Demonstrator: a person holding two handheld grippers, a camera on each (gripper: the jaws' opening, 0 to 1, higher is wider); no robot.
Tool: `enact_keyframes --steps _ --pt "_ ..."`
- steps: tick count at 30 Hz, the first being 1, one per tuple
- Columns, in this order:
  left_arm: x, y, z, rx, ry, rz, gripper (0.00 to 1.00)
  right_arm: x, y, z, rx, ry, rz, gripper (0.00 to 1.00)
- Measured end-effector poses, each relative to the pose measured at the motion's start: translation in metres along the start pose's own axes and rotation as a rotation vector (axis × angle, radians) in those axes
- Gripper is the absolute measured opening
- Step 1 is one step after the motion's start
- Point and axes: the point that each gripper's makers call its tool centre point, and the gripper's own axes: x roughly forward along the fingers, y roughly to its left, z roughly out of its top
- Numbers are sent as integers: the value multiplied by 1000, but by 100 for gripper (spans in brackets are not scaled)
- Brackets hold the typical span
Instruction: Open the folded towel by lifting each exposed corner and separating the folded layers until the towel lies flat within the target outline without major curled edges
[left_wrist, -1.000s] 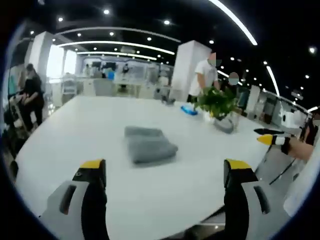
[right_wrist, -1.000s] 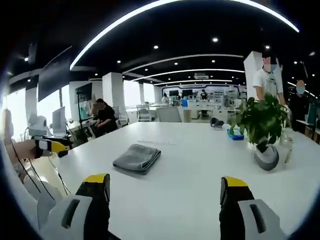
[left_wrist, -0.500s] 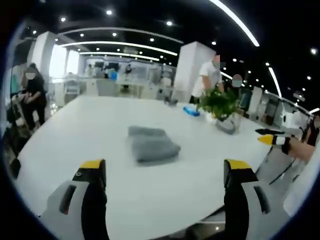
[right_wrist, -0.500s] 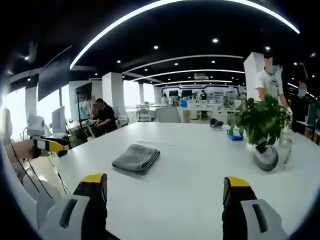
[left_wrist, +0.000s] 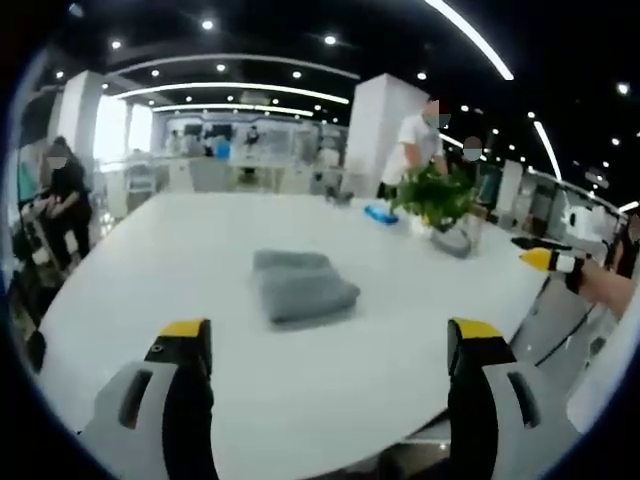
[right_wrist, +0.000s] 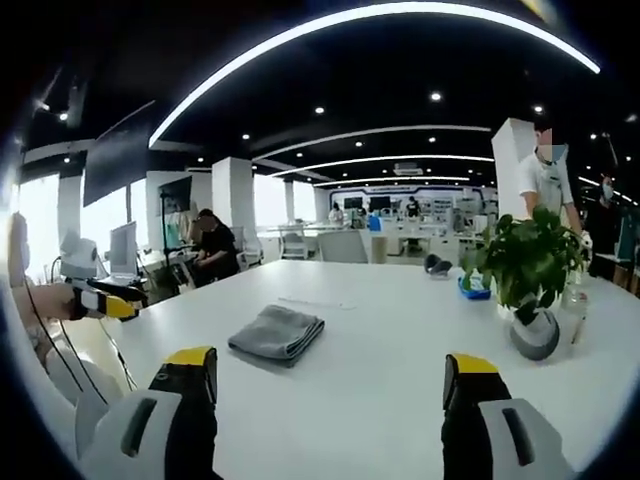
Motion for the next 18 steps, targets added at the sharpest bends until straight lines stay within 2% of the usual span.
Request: enact_keyframes --steps 8,12,18 --pt "11 -13 1 -5 5 -30 100 -5 0 8 -32 -22 16 93" --pt "24 -23 -2 12 22 -41 100 -10 -5 3 -24 -6 21 92" --pt "36 -31 -5 10 21 -17 100 -13 -18 -1 -27 -4 35 89"
